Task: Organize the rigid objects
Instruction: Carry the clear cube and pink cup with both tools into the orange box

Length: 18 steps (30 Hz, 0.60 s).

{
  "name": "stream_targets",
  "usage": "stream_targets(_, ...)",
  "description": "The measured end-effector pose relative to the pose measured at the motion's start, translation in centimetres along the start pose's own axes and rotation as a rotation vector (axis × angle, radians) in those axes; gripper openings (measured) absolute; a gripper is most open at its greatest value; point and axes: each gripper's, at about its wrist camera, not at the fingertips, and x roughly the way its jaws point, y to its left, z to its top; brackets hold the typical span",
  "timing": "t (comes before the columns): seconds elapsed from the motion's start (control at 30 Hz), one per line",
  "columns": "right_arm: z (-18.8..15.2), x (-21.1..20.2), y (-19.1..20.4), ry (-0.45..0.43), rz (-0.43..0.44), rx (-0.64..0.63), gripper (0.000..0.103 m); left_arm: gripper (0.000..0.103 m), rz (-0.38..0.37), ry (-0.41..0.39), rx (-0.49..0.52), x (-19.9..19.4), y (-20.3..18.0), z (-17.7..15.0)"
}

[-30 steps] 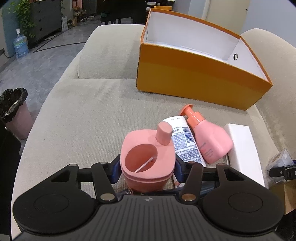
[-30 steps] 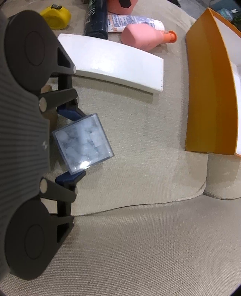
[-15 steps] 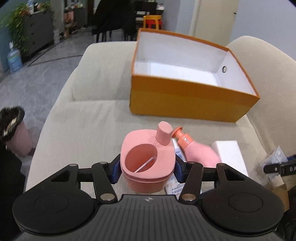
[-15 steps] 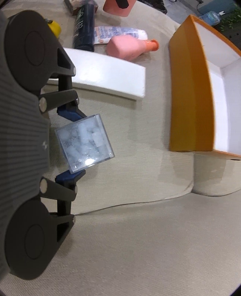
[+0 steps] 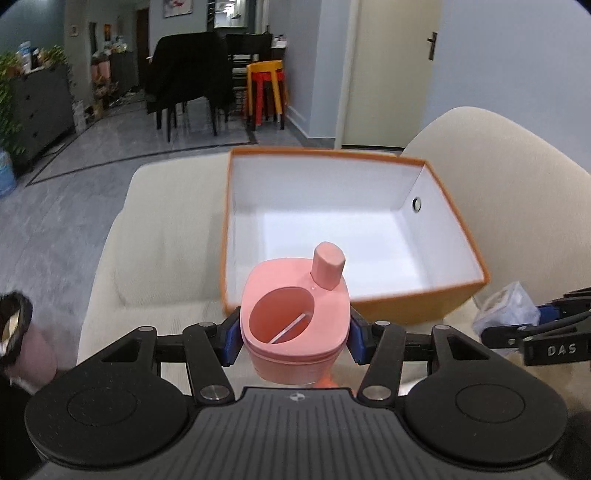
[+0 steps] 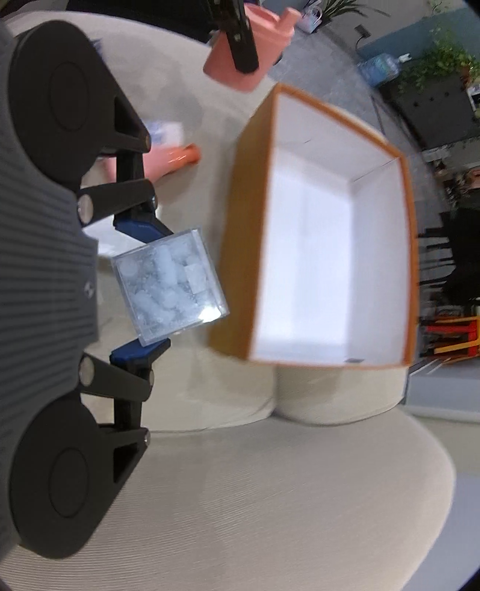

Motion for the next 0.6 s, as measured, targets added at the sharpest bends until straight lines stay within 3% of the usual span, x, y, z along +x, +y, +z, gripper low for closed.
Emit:
stream_targets(0.23, 4.4, -0.2, 1.7, -0.081, 0.039, 0.015, 0.054, 0.062, 0.003, -0.003, 0.066, 2.6, -1.3, 4.7)
stream_targets(0.4, 7.0, 1.0, 2.4, -0.112, 0.039, 0.026, 0.054, 0.062, 0.000, 0.036, 0.041, 4.6, -1.5, 6.0)
stream_targets(0.6, 8.5, 3.9, 3.1, -0.093, 0.057, 0.034, 0.054, 0.062, 0.048, 0.094, 0.082, 7.5, -2.0, 6.5)
